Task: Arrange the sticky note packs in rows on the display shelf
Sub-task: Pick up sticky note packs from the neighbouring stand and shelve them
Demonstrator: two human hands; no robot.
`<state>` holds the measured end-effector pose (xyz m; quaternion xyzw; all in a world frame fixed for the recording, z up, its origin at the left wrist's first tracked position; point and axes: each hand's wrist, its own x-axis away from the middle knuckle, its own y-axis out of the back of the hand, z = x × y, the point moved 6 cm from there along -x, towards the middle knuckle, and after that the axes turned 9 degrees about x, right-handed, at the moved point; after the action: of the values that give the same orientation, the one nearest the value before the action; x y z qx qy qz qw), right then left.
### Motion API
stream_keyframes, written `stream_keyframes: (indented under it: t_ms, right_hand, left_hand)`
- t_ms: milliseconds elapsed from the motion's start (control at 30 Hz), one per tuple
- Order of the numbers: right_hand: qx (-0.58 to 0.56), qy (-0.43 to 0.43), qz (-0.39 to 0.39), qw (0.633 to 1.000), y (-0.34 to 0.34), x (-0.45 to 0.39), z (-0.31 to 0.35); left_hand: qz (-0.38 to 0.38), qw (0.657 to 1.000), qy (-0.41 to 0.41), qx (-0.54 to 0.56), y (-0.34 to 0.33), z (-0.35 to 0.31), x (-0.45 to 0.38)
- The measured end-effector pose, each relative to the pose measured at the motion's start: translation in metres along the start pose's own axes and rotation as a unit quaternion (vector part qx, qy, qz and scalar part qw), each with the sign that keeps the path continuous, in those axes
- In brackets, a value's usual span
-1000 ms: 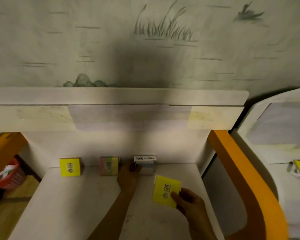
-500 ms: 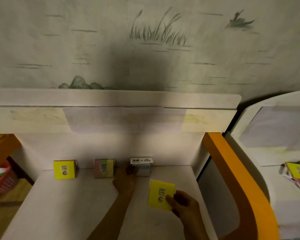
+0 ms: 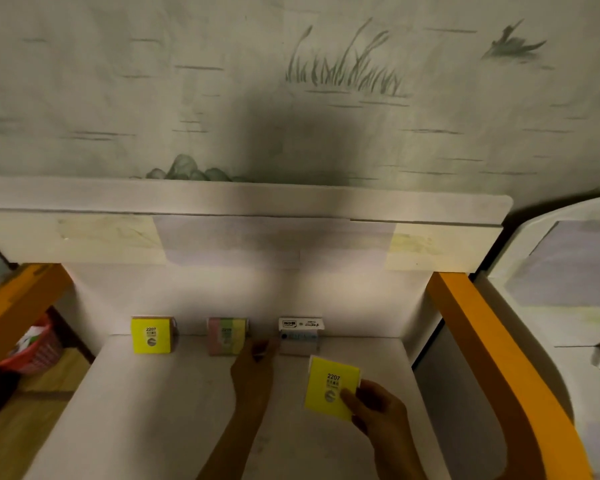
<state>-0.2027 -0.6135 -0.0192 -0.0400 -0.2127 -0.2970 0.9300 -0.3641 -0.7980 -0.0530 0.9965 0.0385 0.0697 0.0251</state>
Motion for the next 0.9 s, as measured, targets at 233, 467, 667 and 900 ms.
stream_keyframes:
  t_ms: [233,467,667,900]
  right_hand:
    - [0.054,0.046,0.058,0.996,-0.061,0.0,0.0]
    - [0.077,0.084,0.114,0.987,-0.134,0.014,0.005]
    - [0.134,0.082,0.13,0.979,-0.164,0.019,-0.001]
    - [0.252,0.082,0.109,0.958,-0.162,0.019,-0.021]
  left_hand:
    - [0.261,0.957,0.128,0.012,0.047,-0.015,0.025]
    - [0.245,0.967,0.074,0.003,0.111,-0.031,0.013]
    - [0.113,0.993,0.014,-0.044,0.196,-0.02,-0.034]
    - [-0.017,0.997,-0.013,-0.069,0.252,-0.013,-0.087]
